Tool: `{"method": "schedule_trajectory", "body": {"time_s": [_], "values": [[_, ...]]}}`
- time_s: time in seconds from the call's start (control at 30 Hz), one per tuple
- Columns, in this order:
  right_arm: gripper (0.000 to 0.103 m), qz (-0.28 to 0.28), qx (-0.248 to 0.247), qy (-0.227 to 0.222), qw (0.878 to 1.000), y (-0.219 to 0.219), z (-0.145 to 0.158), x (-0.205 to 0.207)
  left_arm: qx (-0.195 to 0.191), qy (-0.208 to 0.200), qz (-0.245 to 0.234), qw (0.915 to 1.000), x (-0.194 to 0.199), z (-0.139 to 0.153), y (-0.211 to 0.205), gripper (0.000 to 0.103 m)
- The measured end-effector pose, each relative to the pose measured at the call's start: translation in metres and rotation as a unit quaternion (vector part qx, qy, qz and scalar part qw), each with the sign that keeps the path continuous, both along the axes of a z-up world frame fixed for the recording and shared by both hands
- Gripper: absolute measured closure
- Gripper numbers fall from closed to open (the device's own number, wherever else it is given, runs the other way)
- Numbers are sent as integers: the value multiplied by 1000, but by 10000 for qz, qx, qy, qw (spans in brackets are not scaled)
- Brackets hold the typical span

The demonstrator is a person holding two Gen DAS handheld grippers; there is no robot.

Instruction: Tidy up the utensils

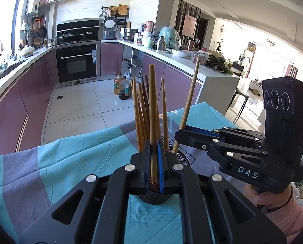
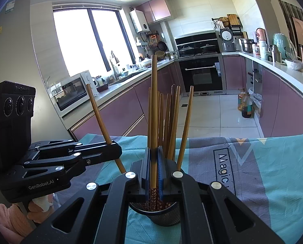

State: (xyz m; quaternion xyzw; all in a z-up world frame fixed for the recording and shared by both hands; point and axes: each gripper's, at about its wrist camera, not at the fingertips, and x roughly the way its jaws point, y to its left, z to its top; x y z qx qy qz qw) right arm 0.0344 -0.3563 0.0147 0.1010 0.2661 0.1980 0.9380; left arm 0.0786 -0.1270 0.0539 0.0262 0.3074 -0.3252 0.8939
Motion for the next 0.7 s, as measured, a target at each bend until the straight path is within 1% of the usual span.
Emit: {"method": "schedule_trajectory", "body": {"time_s": [0.7], "values": [[97, 39, -34, 135, 9999, 4, -7, 4, 68, 110, 36, 9999, 2, -5, -4, 95]]}}
